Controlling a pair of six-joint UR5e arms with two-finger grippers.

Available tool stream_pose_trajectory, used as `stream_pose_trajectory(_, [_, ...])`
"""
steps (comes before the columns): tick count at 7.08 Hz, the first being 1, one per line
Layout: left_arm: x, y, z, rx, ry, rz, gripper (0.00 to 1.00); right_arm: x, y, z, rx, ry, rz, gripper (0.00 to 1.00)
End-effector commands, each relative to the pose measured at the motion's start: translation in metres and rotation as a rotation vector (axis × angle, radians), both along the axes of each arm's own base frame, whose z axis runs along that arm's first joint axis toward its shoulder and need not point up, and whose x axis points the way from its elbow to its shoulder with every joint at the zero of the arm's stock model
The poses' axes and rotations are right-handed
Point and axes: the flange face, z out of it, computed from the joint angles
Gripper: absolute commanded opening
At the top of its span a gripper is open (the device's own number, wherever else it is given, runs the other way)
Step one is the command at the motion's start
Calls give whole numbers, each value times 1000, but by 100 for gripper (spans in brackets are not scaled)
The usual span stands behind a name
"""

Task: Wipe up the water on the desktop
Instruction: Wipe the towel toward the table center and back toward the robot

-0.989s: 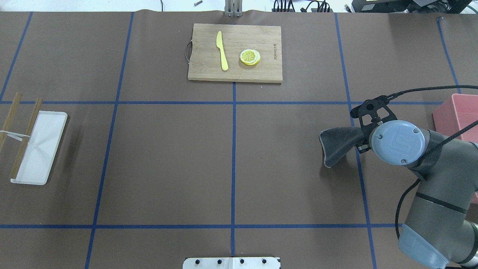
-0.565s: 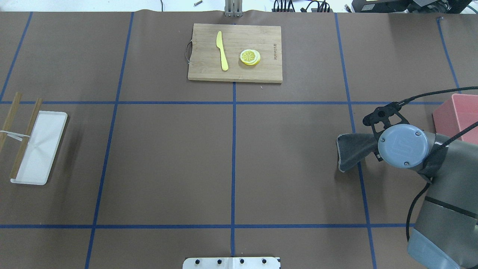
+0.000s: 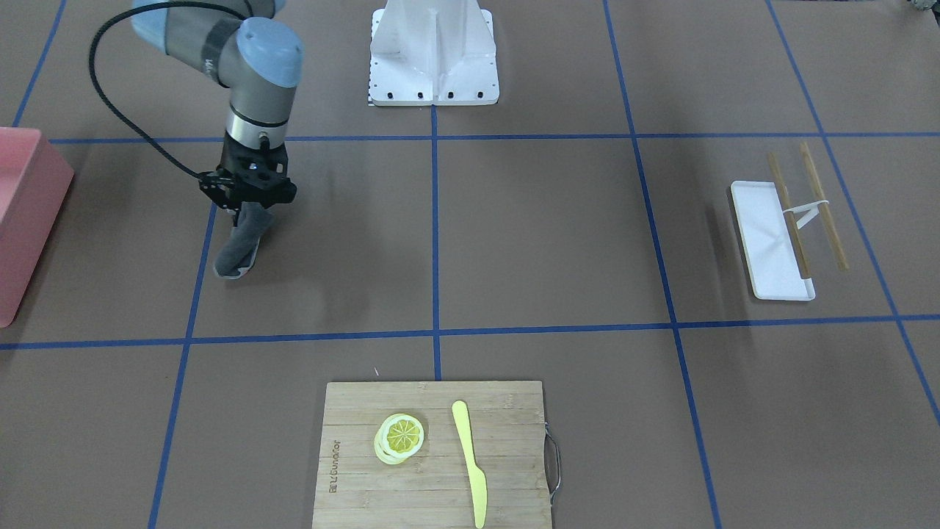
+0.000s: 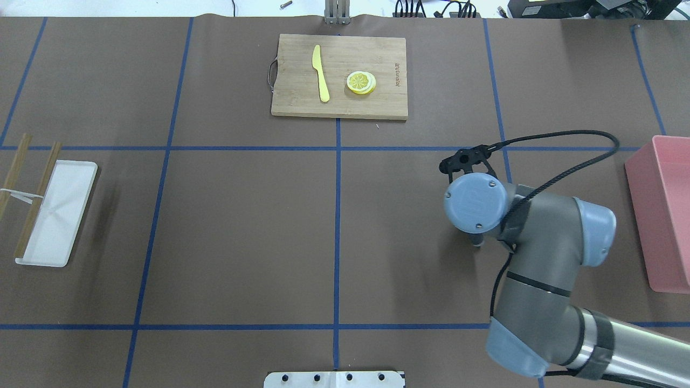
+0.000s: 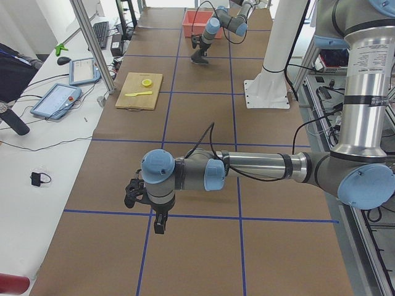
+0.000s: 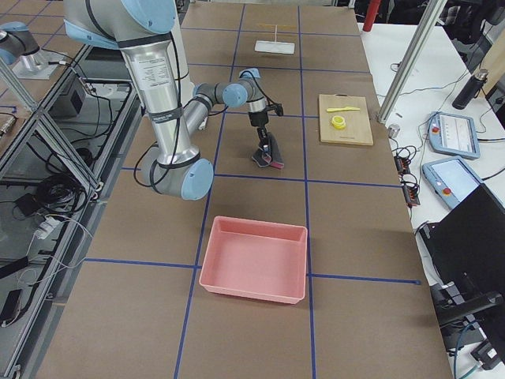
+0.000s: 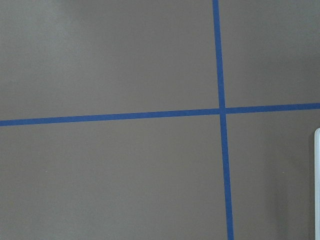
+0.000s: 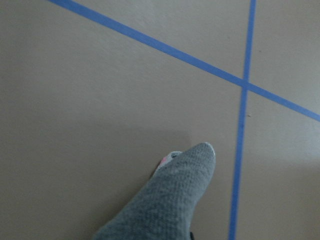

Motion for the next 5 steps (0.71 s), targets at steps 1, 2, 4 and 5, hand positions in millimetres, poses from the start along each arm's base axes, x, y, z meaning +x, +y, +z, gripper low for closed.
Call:
stream_pose_trajectory(1, [0,1,1,-1,0,0,98,-49,12,-68,-49,-151,151,0])
stream_pose_trajectory(2, [0,1,1,-3,0,0,98,-63,24,-97,-67,-294,225,0])
stream_pose_trajectory(4, [0,2,2,-4,2,0,98,-99,42,-132,-97,-521,287,0])
stream_pose_trajectory(5, [0,2,1,-3,2,0,98,-107,49,-142,-91,-535,300,0])
